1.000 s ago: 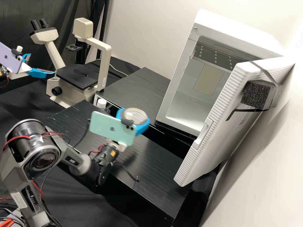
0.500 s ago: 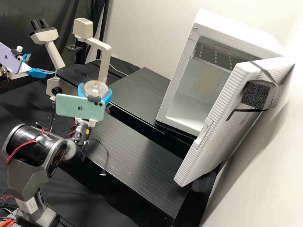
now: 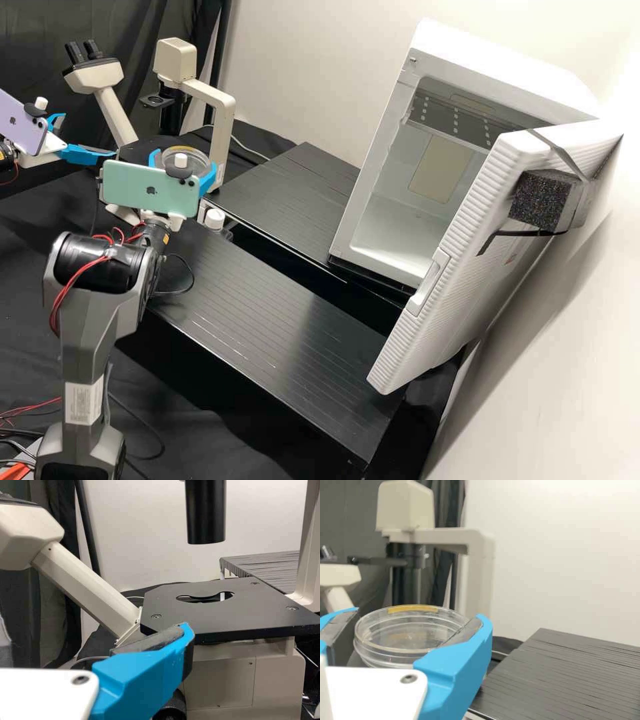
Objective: Take out the petri dish and place it under the microscope.
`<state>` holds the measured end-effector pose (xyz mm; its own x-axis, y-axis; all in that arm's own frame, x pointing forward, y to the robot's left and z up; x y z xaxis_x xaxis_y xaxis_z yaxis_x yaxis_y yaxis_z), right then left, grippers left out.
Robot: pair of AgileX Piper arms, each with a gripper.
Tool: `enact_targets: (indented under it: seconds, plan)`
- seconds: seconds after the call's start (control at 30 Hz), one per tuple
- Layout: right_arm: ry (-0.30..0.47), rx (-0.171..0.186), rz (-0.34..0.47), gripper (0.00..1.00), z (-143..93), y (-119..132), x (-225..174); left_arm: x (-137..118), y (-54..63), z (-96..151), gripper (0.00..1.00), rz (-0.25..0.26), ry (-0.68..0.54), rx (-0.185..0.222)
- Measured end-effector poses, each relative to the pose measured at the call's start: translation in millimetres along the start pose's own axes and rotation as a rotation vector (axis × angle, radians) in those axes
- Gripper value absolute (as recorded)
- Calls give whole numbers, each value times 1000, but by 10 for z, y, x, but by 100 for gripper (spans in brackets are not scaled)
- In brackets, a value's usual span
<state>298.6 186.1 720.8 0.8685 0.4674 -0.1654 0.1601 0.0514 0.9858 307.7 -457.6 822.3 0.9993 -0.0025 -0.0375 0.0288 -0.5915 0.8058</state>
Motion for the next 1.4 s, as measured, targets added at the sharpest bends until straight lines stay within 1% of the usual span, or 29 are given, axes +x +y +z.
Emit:
enact_targets:
  seconds: [0.13,0.3,0.4,0.63,0.8,1.03,1.4]
  plan:
    - [-25,-23,-28,0,-5,-149,182,0,0,0,100,0,0,0]
    - [-69,-36,-49,0,11,-275,413,0,0,0,100,0,0,0]
    - [-81,-42,-58,0,12,-328,522,0,0,0,100,0,0,0]
    - [-73,-39,-99,0,-17,-511,711,0,0,0,100,0,0,0]
    - [-59,-37,-106,0,-33,-632,833,0,0,0,100,0,0,0]
    - [-62,-82,-143,0,-9,-829,991,0,0,0,100,0,0,0]
    - [-77,-104,-132,0,20,-900,1224,0,0,0,100,0,0,0]
